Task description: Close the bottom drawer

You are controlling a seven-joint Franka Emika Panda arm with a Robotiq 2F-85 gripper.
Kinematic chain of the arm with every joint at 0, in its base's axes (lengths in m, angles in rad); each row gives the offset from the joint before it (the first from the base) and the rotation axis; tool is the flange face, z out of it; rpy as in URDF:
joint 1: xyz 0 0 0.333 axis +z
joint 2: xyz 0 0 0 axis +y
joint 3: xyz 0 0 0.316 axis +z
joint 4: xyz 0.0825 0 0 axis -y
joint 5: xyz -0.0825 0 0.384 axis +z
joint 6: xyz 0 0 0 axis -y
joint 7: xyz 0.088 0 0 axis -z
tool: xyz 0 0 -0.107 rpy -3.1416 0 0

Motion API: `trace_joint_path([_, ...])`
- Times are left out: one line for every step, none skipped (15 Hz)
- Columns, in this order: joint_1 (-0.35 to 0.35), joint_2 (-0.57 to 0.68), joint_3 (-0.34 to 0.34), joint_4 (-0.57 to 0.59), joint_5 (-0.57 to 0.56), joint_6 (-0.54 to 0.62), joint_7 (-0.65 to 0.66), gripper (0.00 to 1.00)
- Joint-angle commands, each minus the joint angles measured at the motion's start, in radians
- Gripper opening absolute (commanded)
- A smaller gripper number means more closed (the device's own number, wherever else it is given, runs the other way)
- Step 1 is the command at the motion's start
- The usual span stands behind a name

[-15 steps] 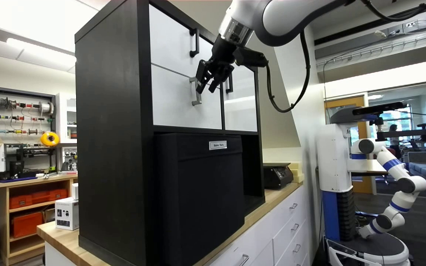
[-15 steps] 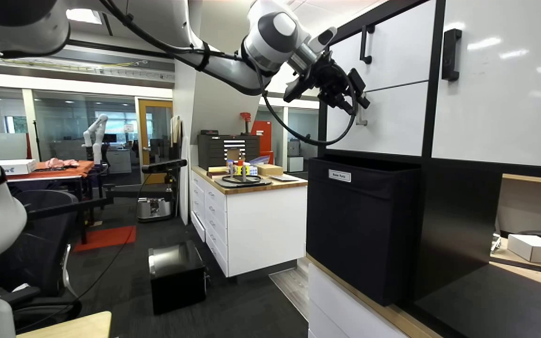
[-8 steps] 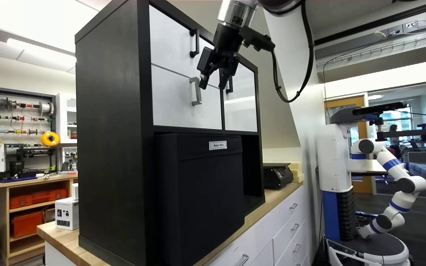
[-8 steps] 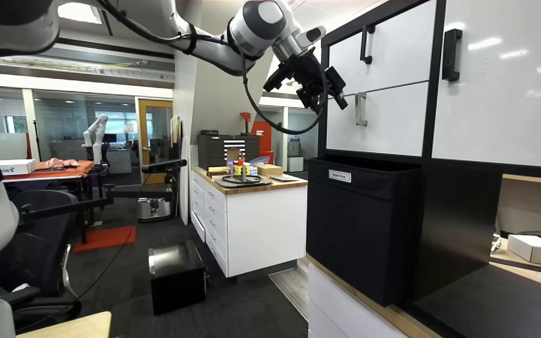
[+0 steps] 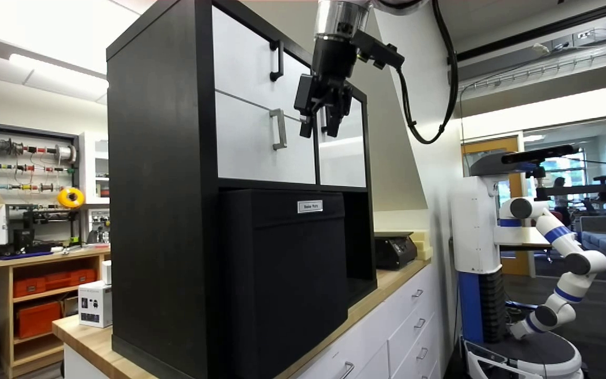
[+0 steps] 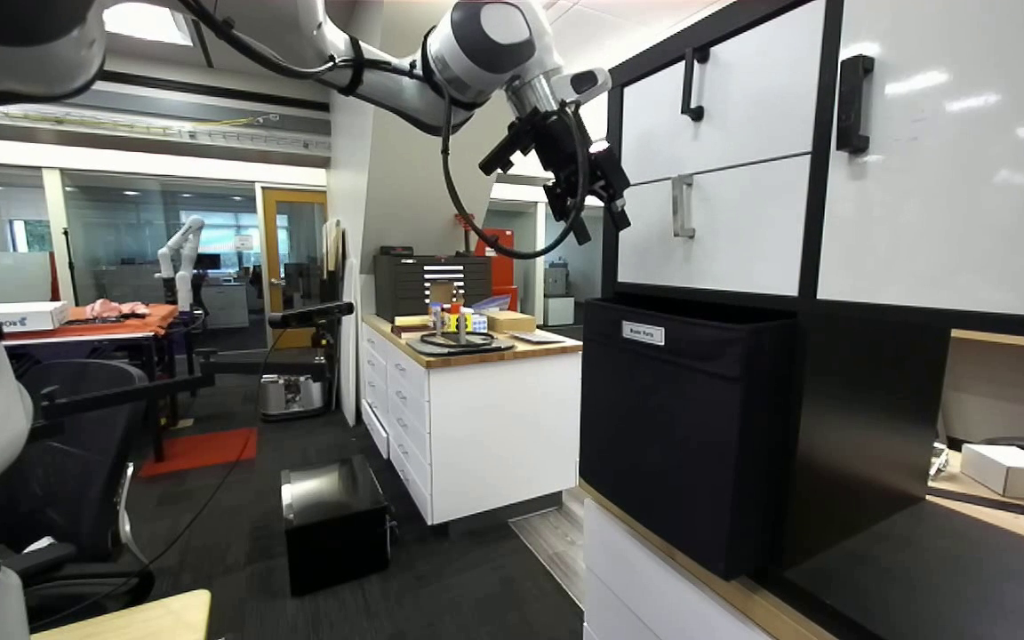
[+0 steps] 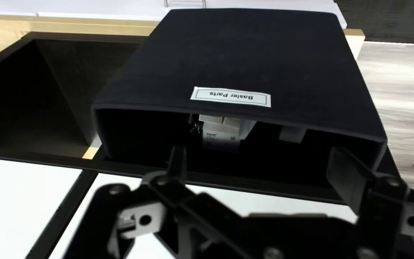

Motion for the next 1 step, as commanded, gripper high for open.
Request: trace_joint_path([0.021,-0.001,-0.019,0.003,0.000,-0.009,-0.001,1.00])
